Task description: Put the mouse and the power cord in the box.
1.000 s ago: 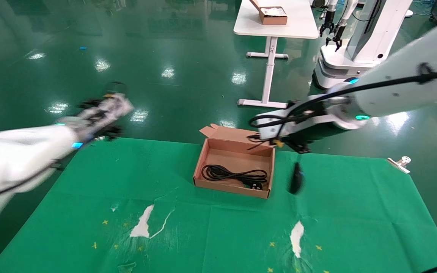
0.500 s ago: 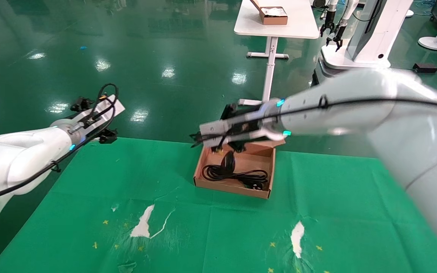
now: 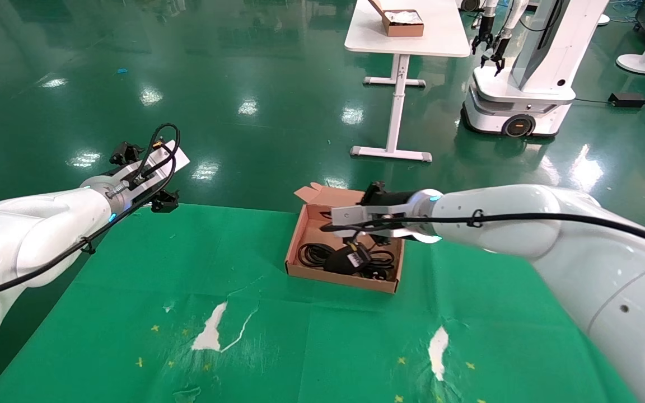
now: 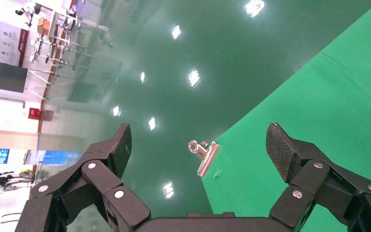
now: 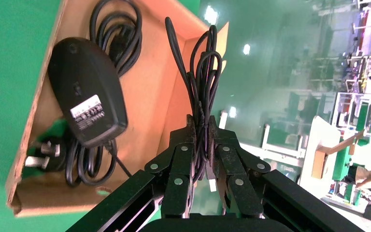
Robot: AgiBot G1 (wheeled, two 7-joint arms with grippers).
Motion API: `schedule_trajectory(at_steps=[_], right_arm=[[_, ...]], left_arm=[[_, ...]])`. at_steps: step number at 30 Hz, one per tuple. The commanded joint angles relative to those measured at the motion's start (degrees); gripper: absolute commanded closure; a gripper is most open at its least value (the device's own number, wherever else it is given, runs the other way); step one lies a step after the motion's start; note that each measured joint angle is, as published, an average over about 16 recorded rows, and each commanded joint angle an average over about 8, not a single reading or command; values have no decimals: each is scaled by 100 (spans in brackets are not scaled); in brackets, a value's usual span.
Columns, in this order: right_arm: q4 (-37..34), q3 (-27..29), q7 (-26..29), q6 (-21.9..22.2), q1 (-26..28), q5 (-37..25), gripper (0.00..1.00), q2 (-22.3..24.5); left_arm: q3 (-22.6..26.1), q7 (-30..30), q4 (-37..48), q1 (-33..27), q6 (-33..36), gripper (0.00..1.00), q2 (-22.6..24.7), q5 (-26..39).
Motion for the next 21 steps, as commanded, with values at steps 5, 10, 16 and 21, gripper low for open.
schedule_trajectory(at_steps=[5, 10, 16, 21], right_arm=[[-158, -120, 51, 170, -31, 42, 0, -6], [-104, -79, 42, 108, -21, 26, 0, -1], [-55, -42, 33, 50, -6, 10, 0, 4], [9, 18, 50, -21, -34, 57, 0, 45]], left_arm=[[-4, 14, 15, -2, -4, 0, -3, -16], [-4, 13, 7, 0, -4, 0, -2, -15], [-2, 11, -3, 1, -3, 0, 1, -10], [0, 11, -6, 3, -3, 0, 2, -8]])
